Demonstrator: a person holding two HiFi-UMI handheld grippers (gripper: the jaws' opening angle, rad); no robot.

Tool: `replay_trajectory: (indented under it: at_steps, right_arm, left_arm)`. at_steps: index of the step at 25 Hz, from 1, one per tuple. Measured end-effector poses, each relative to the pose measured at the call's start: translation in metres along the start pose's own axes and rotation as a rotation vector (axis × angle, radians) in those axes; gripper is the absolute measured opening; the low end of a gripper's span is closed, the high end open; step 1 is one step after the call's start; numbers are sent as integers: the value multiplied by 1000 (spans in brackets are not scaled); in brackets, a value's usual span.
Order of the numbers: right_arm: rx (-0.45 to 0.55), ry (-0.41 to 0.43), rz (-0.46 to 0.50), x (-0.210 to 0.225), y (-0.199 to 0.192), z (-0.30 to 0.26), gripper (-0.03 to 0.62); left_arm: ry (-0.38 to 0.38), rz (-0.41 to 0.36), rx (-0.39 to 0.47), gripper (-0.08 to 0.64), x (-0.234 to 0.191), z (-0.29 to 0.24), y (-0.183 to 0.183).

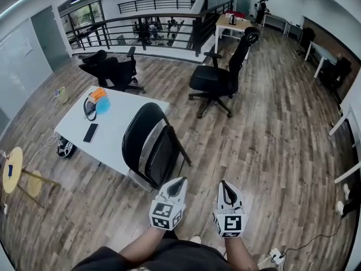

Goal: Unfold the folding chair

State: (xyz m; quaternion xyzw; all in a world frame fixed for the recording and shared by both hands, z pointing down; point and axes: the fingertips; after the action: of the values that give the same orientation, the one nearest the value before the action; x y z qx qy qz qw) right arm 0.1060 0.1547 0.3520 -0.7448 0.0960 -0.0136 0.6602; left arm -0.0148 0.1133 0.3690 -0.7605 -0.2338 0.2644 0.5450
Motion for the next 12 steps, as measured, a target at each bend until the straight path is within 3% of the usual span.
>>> replay_trajectory:
  at_steps: [12]
  right_arm:
    - [64, 58, -9, -26, 5, 45, 14]
  left_arm:
    - [10, -6, 2, 5, 31, 44, -10]
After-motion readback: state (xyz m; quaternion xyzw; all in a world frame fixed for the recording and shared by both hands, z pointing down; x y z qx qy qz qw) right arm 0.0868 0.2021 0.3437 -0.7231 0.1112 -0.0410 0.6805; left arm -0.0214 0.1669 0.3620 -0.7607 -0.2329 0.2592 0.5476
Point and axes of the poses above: the fingertips, and each gripper's own axes: z backward along the fingers, x to its right, y out of its top, and after that the axes turned 5 degrees about -x, right-handed
